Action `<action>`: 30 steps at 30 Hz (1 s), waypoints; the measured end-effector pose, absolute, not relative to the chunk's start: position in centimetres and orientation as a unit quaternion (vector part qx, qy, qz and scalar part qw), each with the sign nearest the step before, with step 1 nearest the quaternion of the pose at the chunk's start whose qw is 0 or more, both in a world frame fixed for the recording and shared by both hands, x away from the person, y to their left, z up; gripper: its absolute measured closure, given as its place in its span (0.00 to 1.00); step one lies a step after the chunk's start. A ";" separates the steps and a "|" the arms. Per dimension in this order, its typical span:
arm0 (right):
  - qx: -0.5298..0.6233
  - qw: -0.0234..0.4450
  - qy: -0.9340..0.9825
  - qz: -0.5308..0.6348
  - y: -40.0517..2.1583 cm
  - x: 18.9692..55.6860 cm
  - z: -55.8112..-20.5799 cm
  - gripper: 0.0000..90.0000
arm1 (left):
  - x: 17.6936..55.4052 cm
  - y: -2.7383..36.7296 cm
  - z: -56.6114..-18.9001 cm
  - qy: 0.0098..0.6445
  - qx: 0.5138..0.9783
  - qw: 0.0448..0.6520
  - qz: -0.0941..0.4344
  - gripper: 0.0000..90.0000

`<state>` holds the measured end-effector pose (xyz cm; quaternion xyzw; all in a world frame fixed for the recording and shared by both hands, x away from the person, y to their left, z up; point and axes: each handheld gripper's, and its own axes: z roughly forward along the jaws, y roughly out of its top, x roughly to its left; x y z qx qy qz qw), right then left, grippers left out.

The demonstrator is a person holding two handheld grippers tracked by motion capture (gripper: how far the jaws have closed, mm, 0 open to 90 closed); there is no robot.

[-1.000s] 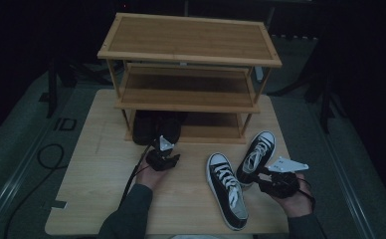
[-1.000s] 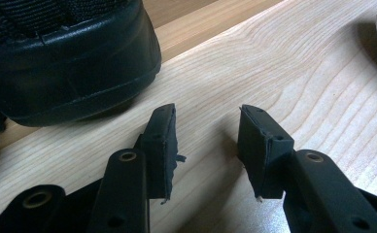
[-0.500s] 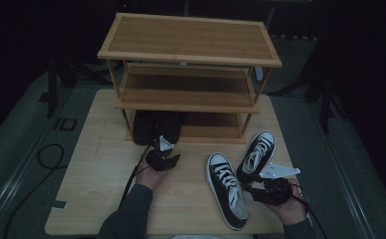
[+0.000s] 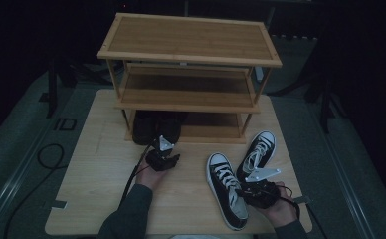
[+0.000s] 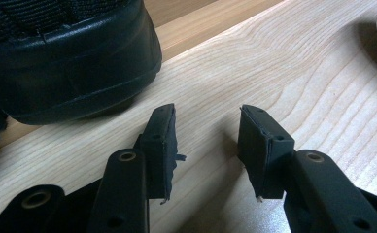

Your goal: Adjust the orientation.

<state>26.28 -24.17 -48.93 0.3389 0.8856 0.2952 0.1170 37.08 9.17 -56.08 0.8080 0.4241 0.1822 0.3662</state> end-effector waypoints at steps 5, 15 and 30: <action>0.341 0.110 0.893 0.273 -24.1 26.5 -48.8 0.85 | 37.1 9.2 -56.1 0.424 0.808 0.366 0.182 0.65; 0.369 0.086 0.891 0.251 -23.0 27.8 -49.9 0.89 | 37.1 9.2 -56.1 0.424 0.808 0.366 0.182 0.65; 0.375 0.072 0.878 0.288 -24.0 28.8 -49.9 0.97 | 37.0 9.1 -56.1 0.430 0.805 0.365 0.184 0.65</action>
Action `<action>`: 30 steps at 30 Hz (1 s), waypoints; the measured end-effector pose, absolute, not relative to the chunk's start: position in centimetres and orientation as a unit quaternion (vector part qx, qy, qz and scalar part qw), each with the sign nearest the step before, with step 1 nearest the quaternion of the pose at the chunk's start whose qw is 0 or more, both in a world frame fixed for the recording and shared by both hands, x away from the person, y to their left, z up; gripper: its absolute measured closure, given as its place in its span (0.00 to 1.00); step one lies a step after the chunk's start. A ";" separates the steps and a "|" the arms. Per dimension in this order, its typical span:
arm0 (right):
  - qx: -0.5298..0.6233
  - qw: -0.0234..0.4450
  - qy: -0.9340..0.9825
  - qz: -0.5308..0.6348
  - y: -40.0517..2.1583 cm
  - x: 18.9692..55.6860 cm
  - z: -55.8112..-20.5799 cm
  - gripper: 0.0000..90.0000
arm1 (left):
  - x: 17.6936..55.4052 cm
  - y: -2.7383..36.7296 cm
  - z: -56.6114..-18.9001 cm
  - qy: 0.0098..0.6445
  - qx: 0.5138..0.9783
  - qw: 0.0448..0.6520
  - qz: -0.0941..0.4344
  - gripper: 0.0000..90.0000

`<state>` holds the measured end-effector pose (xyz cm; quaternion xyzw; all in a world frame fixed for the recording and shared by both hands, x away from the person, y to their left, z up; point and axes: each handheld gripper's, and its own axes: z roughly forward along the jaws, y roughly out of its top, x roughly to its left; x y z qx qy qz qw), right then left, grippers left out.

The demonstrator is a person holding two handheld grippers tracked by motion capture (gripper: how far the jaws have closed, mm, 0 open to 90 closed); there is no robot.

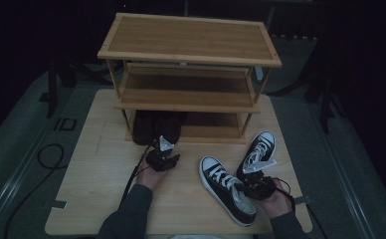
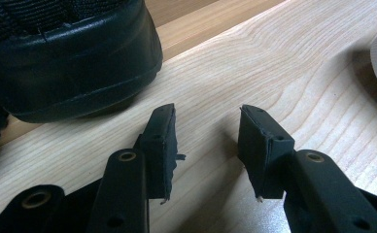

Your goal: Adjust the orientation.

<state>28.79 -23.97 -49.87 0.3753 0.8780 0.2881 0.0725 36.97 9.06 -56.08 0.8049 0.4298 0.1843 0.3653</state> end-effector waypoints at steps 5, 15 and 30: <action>0.372 0.070 0.879 0.290 -23.8 28.9 -49.5 0.97 | 36.9 8.9 -56.1 0.433 0.803 0.364 0.186 0.65; 0.372 0.057 0.873 0.309 -24.0 29.2 -48.9 0.97 | 36.9 8.9 -56.1 0.432 0.804 0.364 0.186 0.64; 0.372 0.061 0.861 0.341 -24.7 29.3 -46.8 0.97 | 36.8 8.5 -56.1 0.435 0.801 0.365 0.187 0.65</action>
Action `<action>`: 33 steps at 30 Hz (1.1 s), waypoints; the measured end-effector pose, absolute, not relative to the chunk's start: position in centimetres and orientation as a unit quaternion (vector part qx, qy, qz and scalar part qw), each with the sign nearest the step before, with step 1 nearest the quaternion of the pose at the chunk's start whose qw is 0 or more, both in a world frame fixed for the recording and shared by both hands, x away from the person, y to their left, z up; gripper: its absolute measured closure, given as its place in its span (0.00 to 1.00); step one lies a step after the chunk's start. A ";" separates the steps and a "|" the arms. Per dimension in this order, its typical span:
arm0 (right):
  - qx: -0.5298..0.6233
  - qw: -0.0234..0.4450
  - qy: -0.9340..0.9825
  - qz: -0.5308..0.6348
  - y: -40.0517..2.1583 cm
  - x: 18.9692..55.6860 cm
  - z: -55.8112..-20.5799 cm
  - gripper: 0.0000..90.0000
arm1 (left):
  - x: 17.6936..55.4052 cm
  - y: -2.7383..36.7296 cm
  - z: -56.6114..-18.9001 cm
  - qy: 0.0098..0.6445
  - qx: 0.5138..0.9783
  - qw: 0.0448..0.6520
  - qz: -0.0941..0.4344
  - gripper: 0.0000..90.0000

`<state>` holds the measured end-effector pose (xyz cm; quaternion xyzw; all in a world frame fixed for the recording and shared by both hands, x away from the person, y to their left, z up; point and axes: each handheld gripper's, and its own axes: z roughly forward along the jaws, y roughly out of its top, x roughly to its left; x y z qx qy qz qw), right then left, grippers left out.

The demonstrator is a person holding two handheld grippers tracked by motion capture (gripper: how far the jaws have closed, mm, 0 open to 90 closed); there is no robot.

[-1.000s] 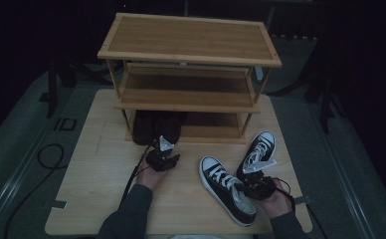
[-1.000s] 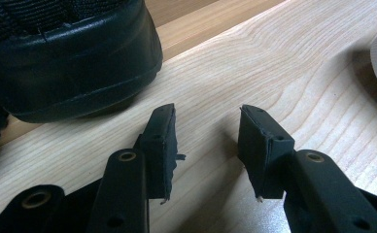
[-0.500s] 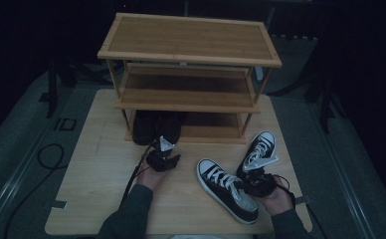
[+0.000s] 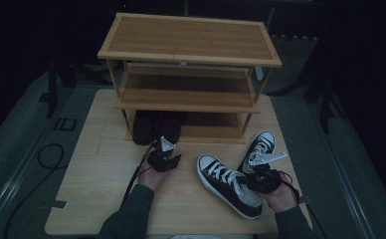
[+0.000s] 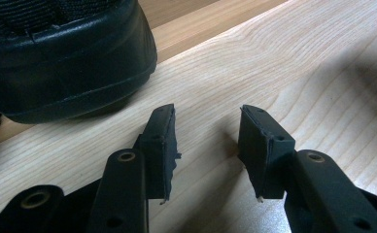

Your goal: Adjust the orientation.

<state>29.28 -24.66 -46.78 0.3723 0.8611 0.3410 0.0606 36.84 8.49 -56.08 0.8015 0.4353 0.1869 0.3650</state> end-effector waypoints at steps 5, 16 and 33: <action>0.368 0.060 0.860 0.349 -24.9 29.4 -45.9 0.97 | 36.9 8.4 -56.1 0.434 0.802 0.365 0.187 0.66; 0.366 0.068 0.858 0.354 -25.4 29.8 -44.8 0.97 | 37.3 8.2 -56.0 0.438 0.800 0.366 0.184 0.75; 0.366 0.079 0.856 0.356 -25.9 30.1 -43.7 0.97 | 38.6 5.9 -55.4 0.440 0.792 0.370 0.205 1.00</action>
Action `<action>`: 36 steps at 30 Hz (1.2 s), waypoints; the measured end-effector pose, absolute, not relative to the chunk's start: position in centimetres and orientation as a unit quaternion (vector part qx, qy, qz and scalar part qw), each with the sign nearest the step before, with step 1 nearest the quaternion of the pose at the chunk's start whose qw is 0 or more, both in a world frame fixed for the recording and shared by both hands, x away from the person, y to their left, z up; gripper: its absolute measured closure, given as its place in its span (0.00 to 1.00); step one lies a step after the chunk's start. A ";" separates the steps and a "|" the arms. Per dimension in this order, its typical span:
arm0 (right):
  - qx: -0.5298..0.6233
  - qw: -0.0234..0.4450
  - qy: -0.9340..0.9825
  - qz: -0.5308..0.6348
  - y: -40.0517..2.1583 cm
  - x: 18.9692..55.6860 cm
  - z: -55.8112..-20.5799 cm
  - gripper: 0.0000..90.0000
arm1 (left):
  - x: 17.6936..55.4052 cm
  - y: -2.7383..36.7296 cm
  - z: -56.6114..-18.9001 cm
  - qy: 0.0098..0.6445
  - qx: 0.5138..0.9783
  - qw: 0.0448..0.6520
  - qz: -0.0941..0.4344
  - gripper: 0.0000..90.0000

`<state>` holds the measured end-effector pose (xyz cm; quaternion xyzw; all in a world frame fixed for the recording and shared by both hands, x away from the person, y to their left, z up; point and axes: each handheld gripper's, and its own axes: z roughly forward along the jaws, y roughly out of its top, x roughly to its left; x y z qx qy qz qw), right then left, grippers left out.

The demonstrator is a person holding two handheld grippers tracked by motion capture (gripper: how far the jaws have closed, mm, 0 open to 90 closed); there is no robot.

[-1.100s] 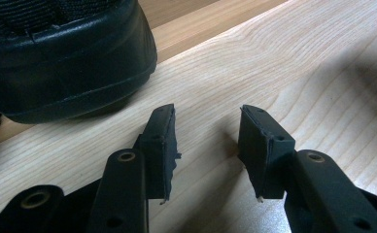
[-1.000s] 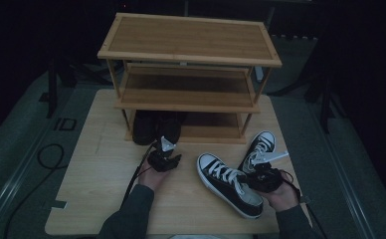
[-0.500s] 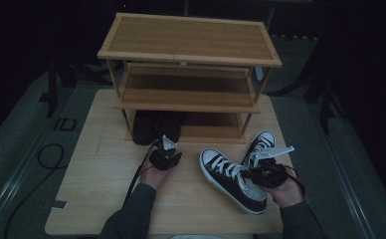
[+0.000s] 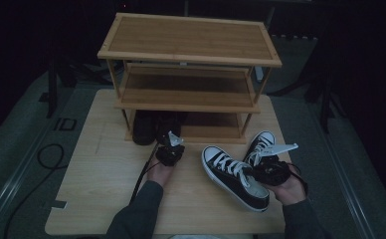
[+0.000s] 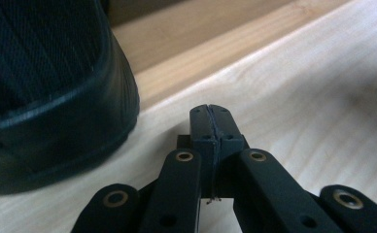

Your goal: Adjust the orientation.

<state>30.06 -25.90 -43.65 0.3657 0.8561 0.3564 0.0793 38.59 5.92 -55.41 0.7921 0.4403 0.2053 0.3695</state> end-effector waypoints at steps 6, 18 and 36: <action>0.369 0.080 0.855 0.357 -26.2 30.1 -43.6 0.97 | 39.8 5.0 -55.5 0.462 0.775 0.369 0.223 1.00; 0.372 0.079 0.852 0.360 -26.6 30.1 -43.4 0.97 | 41.3 4.5 -55.8 0.479 0.766 0.364 0.225 1.00; 0.370 0.077 0.852 0.364 -26.7 30.1 -43.1 0.97 | 42.6 3.8 -55.5 0.490 0.756 0.368 0.232 0.99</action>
